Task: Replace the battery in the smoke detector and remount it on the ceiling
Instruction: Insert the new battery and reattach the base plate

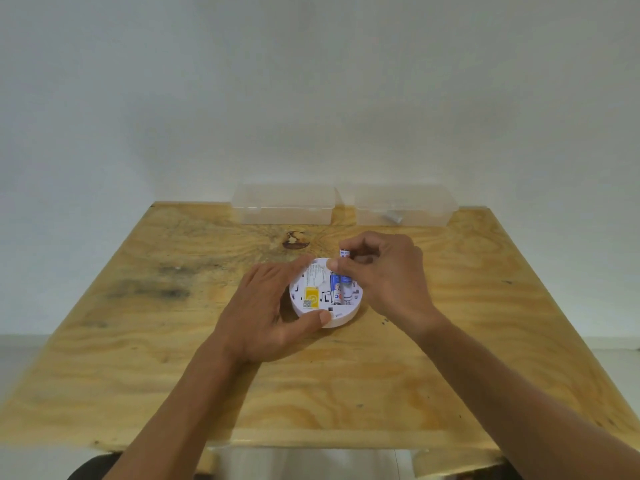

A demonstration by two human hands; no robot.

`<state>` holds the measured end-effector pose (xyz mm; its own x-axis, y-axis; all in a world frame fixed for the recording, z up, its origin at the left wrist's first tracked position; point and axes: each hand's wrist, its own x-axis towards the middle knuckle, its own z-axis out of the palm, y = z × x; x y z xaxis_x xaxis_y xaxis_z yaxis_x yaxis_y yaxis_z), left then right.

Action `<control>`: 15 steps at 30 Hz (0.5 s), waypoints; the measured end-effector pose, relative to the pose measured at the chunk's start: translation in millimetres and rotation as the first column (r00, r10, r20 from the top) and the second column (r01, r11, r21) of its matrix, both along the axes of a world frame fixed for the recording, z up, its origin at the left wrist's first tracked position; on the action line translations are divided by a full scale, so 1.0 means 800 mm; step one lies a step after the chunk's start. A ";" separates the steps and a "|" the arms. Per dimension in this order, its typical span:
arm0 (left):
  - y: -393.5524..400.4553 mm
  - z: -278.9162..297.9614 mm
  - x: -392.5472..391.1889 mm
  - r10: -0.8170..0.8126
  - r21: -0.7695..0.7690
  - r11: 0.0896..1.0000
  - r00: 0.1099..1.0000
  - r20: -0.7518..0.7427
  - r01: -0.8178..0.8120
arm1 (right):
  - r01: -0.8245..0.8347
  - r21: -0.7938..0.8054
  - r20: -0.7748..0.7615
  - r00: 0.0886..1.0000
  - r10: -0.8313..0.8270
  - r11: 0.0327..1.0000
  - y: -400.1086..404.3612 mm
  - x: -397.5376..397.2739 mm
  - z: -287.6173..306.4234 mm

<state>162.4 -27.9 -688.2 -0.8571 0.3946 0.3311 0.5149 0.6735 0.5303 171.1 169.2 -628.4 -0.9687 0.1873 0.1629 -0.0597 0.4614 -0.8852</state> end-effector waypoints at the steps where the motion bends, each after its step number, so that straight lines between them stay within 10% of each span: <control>1: 0.000 0.000 0.001 0.004 0.008 1.000 1.000 -0.004 -0.004 | -0.002 0.038 -0.005 1.000 0.003 0.999 -0.001 0.000 -0.002; 15: 0.004 0.001 0.000 0.025 -0.033 0.999 1.000 -0.003 -0.025 | -0.019 0.337 -0.080 0.996 0.049 0.941 0.009 0.006 -0.029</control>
